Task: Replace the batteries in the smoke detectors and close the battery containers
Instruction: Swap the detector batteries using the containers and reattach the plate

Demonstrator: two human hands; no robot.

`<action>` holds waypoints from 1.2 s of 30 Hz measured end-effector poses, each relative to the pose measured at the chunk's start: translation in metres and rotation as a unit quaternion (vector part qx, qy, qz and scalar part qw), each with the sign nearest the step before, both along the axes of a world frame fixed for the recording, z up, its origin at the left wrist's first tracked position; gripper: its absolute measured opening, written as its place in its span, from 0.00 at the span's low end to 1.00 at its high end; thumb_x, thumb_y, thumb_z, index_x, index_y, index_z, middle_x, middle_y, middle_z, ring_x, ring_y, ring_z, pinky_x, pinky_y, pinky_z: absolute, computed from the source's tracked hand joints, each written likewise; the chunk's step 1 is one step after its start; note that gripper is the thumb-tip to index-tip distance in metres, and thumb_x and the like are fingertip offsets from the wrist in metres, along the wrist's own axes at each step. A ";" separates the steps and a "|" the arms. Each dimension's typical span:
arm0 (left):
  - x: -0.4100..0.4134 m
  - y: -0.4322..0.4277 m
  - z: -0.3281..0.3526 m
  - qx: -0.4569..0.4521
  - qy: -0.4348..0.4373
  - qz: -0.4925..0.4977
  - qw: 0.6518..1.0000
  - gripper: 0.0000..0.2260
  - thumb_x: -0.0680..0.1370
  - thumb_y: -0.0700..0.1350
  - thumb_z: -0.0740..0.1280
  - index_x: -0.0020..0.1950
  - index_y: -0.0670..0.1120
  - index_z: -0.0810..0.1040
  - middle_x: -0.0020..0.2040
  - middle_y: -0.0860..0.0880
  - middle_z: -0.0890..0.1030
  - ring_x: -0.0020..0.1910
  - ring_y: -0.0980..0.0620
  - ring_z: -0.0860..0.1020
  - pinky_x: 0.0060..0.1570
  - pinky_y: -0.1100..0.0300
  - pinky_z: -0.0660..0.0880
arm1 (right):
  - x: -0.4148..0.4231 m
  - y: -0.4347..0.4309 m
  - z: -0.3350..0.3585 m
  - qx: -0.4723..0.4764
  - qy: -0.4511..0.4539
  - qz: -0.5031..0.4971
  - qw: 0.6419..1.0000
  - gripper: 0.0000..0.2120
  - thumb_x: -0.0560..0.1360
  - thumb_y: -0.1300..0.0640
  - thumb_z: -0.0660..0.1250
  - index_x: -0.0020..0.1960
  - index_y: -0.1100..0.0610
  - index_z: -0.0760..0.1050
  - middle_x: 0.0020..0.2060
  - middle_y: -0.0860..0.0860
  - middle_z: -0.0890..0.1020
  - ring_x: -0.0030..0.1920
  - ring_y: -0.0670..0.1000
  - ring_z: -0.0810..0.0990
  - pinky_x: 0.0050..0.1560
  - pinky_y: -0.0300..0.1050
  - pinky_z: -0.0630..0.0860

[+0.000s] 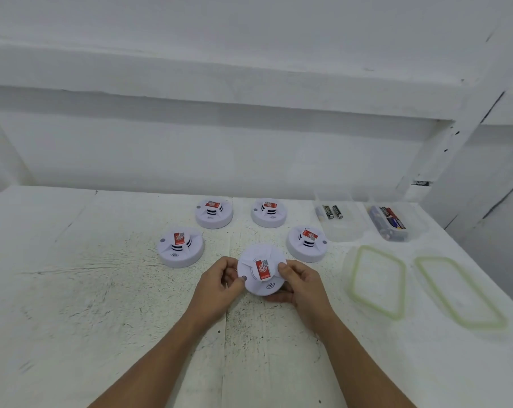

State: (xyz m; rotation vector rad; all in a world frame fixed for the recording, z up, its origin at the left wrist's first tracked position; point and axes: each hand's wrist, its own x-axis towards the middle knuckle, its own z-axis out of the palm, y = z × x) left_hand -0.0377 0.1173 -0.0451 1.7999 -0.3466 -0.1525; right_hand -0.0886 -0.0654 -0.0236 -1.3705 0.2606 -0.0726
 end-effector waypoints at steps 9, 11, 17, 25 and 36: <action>-0.004 0.000 -0.001 0.007 -0.001 0.002 1.000 0.08 0.71 0.50 0.67 0.49 0.52 0.77 0.40 0.50 0.78 0.38 0.55 0.74 0.42 0.56 0.74 | -0.004 0.001 -0.003 0.005 -0.008 -0.010 1.000 0.11 0.78 0.58 0.64 0.54 0.65 0.78 0.46 0.61 0.84 0.46 0.61 0.84 0.43 0.56 0.82; -0.006 0.000 -0.001 0.007 0.000 0.004 1.000 0.08 0.71 0.50 0.67 0.49 0.52 0.77 0.38 0.52 0.78 0.38 0.56 0.74 0.42 0.57 0.73 | -0.005 0.002 -0.003 0.004 -0.011 -0.011 1.000 0.11 0.78 0.58 0.64 0.54 0.65 0.78 0.46 0.61 0.84 0.46 0.61 0.84 0.41 0.55 0.82; -0.013 -0.001 0.000 0.004 0.001 0.014 1.000 0.07 0.72 0.50 0.66 0.49 0.52 0.77 0.37 0.56 0.76 0.37 0.58 0.72 0.41 0.60 0.72 | -0.005 0.001 -0.005 0.001 -0.014 -0.013 1.000 0.11 0.77 0.58 0.65 0.52 0.65 0.78 0.45 0.61 0.85 0.45 0.61 0.84 0.41 0.55 0.82; -0.016 0.001 0.000 0.012 0.006 0.019 1.000 0.06 0.73 0.49 0.67 0.49 0.53 0.76 0.38 0.54 0.77 0.37 0.57 0.73 0.41 0.58 0.72 | -0.005 0.002 -0.007 -0.011 -0.014 -0.016 1.000 0.11 0.77 0.57 0.65 0.52 0.66 0.78 0.44 0.61 0.85 0.44 0.61 0.84 0.42 0.57 0.82; -0.018 0.002 0.002 0.012 0.008 0.017 1.000 0.07 0.73 0.49 0.66 0.50 0.53 0.76 0.37 0.57 0.76 0.37 0.57 0.72 0.40 0.59 0.71 | -0.006 0.002 -0.008 -0.023 -0.013 -0.013 1.000 0.12 0.78 0.56 0.65 0.52 0.66 0.77 0.44 0.60 0.85 0.45 0.61 0.84 0.41 0.57 0.82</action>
